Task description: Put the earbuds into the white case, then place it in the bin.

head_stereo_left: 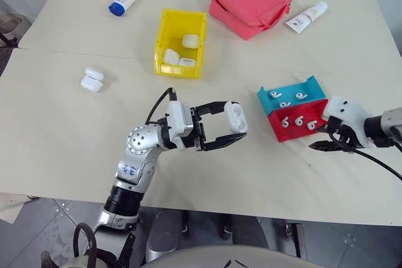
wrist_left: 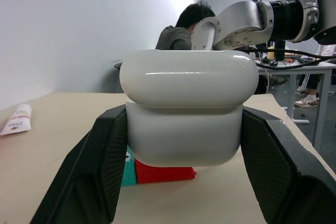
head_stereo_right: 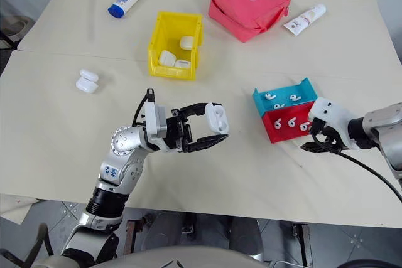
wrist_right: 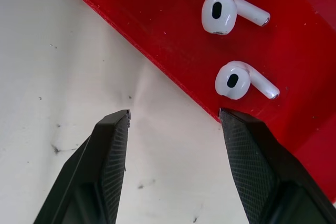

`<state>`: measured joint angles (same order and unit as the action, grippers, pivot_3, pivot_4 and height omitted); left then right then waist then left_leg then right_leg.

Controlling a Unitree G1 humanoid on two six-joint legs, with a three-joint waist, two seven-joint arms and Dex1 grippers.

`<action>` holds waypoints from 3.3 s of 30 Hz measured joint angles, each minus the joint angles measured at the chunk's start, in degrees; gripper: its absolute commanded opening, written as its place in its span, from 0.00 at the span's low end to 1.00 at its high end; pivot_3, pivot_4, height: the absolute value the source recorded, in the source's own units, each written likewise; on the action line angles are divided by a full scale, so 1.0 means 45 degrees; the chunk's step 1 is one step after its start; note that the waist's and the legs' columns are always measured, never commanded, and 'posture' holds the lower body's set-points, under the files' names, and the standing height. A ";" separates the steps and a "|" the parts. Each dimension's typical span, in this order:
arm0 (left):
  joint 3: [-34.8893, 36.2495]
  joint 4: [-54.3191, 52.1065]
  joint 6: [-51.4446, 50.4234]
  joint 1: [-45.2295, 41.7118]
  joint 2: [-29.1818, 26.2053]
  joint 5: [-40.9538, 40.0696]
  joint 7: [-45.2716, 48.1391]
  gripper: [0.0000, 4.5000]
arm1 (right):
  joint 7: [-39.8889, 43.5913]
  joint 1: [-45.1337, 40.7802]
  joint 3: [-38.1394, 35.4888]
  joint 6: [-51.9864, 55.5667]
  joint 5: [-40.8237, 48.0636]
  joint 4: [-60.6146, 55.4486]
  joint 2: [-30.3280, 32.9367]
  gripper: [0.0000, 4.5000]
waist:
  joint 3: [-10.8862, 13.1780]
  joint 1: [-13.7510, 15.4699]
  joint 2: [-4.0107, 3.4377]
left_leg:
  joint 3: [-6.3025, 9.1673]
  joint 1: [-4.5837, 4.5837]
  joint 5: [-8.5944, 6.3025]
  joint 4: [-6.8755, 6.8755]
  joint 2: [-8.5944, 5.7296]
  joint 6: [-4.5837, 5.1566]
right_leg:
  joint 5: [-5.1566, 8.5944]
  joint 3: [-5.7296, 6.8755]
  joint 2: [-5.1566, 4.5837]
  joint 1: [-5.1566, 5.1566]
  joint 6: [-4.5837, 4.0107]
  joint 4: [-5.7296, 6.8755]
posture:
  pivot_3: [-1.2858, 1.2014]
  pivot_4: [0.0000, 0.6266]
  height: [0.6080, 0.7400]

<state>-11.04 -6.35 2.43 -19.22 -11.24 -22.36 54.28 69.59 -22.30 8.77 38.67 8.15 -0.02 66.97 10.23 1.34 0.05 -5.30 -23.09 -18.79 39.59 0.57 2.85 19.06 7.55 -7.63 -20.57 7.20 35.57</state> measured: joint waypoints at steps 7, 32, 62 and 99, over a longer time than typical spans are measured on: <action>-0.0131 -0.0031 0.0000 0.0120 -0.0032 0.0016 -0.0217 0.62 | 0.0316 -0.0389 0.0211 -0.0074 0.0010 0.0133 -0.0210 0.62 | 0.0000 -0.0001 0.0000 | -0.0001 0.0000 0.0000 0.0001 0.0000 0.0000 | 0.0000 0.0000 0.0000 0.0000 0.0000 0.0000 | 0.52 0.24 1.00; -0.0253 -0.0030 0.0000 0.0112 -0.0217 -0.0025 -0.0066 0.62 | 0.0175 -0.0327 -0.0153 -0.0939 -0.0149 -0.1139 0.0466 0.62 | 0.0000 0.0001 -0.0002 | -0.0003 -0.0001 -0.0001 0.0001 0.0005 -0.0001 | 0.0000 0.0000 0.0001 -0.0002 0.0000 -0.0001 | 0.52 0.24 1.00; -0.0275 -0.0430 0.0003 0.0414 -0.0317 0.0002 -0.0372 0.62 | 0.0930 -0.3235 0.1951 -0.2672 -0.2610 0.2466 -0.1190 0.62 | -0.0001 -0.0008 -0.0007 | -0.0006 -0.0004 -0.0001 0.0002 0.0004 -0.0002 | 0.0000 0.0006 0.0003 -0.0006 0.0000 -0.0001 | 0.52 0.24 1.00; -0.0058 0.0889 0.0099 -0.0431 -0.0735 -0.0955 0.2043 0.62 | 0.0287 0.0503 -0.5314 -0.0673 0.5226 -0.4742 -0.3874 0.11 | 0.0001 0.0000 -0.0009 | 0.0000 -0.0005 -0.0001 0.0000 0.0006 -0.0001 | 0.0000 0.0004 0.0008 -0.0003 0.0000 0.0003 | 0.52 0.24 1.00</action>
<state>-11.30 -2.35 2.88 -21.16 -14.55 -26.66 63.47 70.88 -20.04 -15.15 35.63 31.67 -21.36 49.54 10.23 1.34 0.01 -5.30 -23.11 -18.79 39.59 0.59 2.85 19.06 7.57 -7.60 -20.59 7.20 35.59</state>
